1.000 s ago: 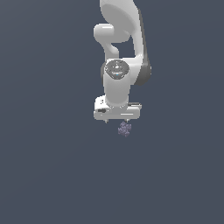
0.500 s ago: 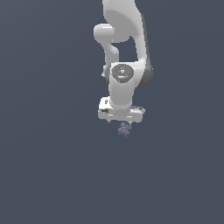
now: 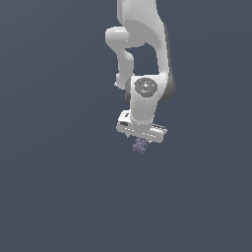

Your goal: Pick up the object and move it to a goal position.

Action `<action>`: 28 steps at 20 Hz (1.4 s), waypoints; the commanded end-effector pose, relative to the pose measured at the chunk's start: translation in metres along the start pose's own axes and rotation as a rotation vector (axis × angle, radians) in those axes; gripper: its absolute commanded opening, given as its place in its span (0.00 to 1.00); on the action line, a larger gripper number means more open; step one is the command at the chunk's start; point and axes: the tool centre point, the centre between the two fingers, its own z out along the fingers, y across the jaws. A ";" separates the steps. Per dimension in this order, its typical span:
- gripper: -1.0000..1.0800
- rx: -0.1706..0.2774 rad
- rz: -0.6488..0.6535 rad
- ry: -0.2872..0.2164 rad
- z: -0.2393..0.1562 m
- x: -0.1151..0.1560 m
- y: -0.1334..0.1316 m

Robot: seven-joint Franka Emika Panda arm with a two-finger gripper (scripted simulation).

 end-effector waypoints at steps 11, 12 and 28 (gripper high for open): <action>0.96 -0.003 0.136 0.017 0.015 -0.009 -0.010; 0.96 -0.003 0.138 0.018 0.015 -0.009 -0.011; 0.96 -0.003 0.140 0.018 0.059 -0.010 -0.010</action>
